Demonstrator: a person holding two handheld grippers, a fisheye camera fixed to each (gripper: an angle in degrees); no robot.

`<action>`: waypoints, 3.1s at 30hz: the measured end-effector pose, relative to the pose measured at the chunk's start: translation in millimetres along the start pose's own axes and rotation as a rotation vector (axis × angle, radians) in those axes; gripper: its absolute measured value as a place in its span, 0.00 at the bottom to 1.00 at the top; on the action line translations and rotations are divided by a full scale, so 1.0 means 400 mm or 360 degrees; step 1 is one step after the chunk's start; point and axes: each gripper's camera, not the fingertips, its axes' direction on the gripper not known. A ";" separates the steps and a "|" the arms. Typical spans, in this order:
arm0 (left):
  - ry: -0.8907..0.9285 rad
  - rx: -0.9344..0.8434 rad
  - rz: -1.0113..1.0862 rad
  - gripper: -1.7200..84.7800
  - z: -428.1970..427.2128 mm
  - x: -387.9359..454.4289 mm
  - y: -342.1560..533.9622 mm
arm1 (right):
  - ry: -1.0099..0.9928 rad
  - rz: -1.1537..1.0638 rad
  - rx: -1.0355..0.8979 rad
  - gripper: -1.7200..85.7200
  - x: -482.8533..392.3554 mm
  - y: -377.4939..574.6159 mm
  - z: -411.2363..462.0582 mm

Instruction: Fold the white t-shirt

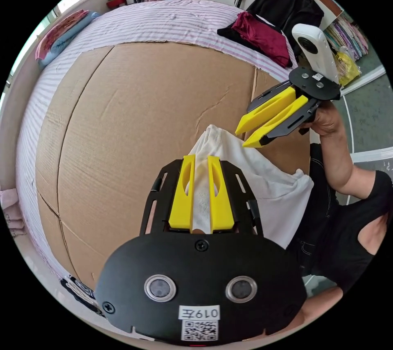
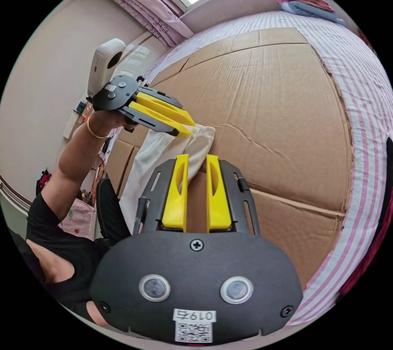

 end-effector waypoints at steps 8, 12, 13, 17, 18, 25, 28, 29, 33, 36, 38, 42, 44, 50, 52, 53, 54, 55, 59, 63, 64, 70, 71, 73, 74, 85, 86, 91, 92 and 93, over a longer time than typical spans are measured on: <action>-0.0032 -0.0042 0.0049 0.03 0.021 -0.025 -0.039 | 0.0090 -0.0009 -0.0054 0.08 -0.027 -0.031 0.029; -0.0028 0.0040 0.0017 0.03 -0.003 -0.060 -0.034 | 0.0083 0.0002 -0.0030 0.03 -0.027 -0.034 0.014; -0.0015 0.0055 0.0002 0.03 -0.006 -0.068 -0.033 | 0.0086 0.0001 -0.0019 0.03 -0.030 -0.035 0.008; -0.0052 0.0026 -0.0089 0.03 0.013 -0.107 -0.030 | 0.0074 0.0020 -0.0017 0.03 -0.030 -0.045 0.009; -0.0072 0.0010 -0.0090 0.03 0.023 -0.109 -0.030 | 0.0070 0.0026 -0.0018 0.03 -0.029 -0.047 0.011; -0.0050 0.0047 -0.0155 0.03 0.029 -0.134 -0.010 | 0.0076 0.0089 0.0060 0.08 -0.025 -0.049 -0.036; 0.0024 0.0114 -0.0231 0.03 0.014 -0.170 0.016 | 0.0024 0.0120 0.0130 0.09 -0.016 -0.040 -0.071; 0.0037 0.0144 -0.0270 0.03 0.008 -0.183 0.028 | -0.0003 0.0125 0.0141 0.09 -0.015 -0.038 -0.079; 0.0190 0.0217 -0.0269 0.03 0.001 -0.204 0.075 | -0.0020 0.0153 0.0104 0.11 -0.015 -0.040 -0.081; 0.0241 0.0131 -0.0182 0.03 0.029 -0.187 0.095 | -0.0046 0.0159 0.0047 0.12 -0.018 -0.045 -0.063; 0.0152 0.0055 -0.0171 0.03 0.047 -0.171 0.101 | -0.0043 0.0154 0.0049 0.12 -0.029 -0.046 -0.068; 0.0101 0.0016 -0.0131 0.03 0.069 -0.140 0.120 | -0.0042 0.0133 0.0035 0.11 -0.048 -0.046 -0.068; 0.0059 0.0011 -0.0113 0.03 0.076 -0.127 0.129 | -0.0036 0.0108 0.0013 0.10 -0.063 -0.044 -0.069; -0.0004 0.0055 -0.0201 0.03 0.085 -0.104 0.179 | 0.0012 0.0101 0.0007 0.04 -0.093 -0.033 -0.086; 0.0000 0.0029 -0.0219 0.03 0.103 -0.090 0.196 | 0.0020 0.0113 0.0008 0.06 -0.096 -0.027 -0.094; -0.0005 0.0044 -0.0236 0.03 0.107 -0.080 0.210 | 0.0015 0.0125 0.0020 0.08 -0.096 -0.021 -0.106; 0.0001 0.0063 -0.0266 0.03 0.109 -0.073 0.226 | 0.0013 0.0130 0.0032 0.08 -0.096 -0.017 -0.114; 0.0012 0.0072 -0.0278 0.03 0.110 -0.070 0.234 | 0.0008 0.0133 0.0064 0.09 -0.098 -0.006 -0.135; -0.0012 0.0220 -0.0516 0.03 0.092 -0.068 0.308 | -0.0014 0.0124 0.0159 0.09 -0.109 0.042 -0.226; 0.0073 0.0650 -0.0473 0.03 0.024 0.066 0.408 | -0.0076 0.0032 0.0029 0.07 -0.129 0.090 -0.271; 0.0112 0.0688 -0.0413 0.03 0.021 0.104 0.421 | -0.0111 -0.0020 -0.0021 0.06 -0.140 0.109 -0.281; 0.0009 0.0745 0.0046 0.03 0.072 0.552 0.580 | -0.0311 -0.0139 -0.0227 0.09 -0.188 0.211 -0.298; -0.0028 0.0716 0.0102 0.03 0.093 0.620 0.606 | -0.0291 -0.0114 -0.0229 0.09 -0.192 0.232 -0.300; -0.0120 0.0640 0.0186 0.04 0.127 0.712 0.635 | -0.0303 -0.0068 -0.0200 0.09 -0.194 0.266 -0.306; -0.0185 0.0591 0.0236 0.04 0.150 0.766 0.648 | -0.0347 -0.0049 -0.0180 0.09 -0.196 0.289 -0.310; -0.0338 0.0387 0.0521 0.12 0.274 1.118 0.630 | -0.0350 -0.0032 -0.0198 0.11 -0.253 0.341 -0.332; -0.0378 0.0375 0.0541 0.12 0.287 1.155 0.629 | -0.0348 -0.0039 -0.0202 0.11 -0.260 0.341 -0.336; -0.0562 0.0351 0.0533 0.12 0.325 1.290 0.632 | -0.0314 -0.0050 -0.0228 0.09 -0.275 0.353 -0.349; -0.0637 0.0361 0.0495 0.12 0.328 1.325 0.636 | -0.0322 -0.0045 -0.0232 0.08 -0.275 0.358 -0.354; -0.0729 0.0380 0.0462 0.12 0.330 1.361 0.643 | -0.0320 -0.0042 -0.0232 0.08 -0.274 0.361 -0.357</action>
